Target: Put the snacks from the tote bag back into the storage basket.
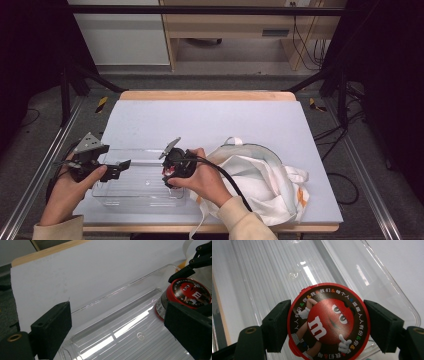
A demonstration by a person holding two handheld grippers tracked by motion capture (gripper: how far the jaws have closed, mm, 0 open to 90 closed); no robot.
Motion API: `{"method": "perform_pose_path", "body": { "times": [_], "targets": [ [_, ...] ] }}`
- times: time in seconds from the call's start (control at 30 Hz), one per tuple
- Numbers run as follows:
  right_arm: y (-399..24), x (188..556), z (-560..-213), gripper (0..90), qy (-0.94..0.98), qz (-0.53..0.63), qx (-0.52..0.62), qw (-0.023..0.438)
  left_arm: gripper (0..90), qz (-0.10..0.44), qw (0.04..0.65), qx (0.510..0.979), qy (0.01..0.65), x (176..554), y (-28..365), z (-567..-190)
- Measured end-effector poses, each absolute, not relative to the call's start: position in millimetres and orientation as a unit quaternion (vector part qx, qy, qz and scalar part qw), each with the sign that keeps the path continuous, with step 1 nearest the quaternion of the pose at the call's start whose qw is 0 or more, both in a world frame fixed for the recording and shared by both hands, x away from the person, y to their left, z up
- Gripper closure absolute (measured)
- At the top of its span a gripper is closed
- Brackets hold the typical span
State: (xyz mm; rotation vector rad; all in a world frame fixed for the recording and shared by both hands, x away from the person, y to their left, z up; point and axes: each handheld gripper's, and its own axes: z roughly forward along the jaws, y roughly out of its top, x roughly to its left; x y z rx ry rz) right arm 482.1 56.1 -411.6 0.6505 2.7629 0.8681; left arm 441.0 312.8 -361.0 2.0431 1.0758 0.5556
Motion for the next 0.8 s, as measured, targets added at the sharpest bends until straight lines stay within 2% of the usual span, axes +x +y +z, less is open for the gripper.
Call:
{"method": "perform_pose_path", "body": {
  "times": [0.8],
  "targets": [
    [54.5,484.0,-412.7,25.3,0.928,0.294,0.217,0.075,7.5,0.216,0.375,0.798,0.419,440.8,312.8,-360.7]
  ]
}}
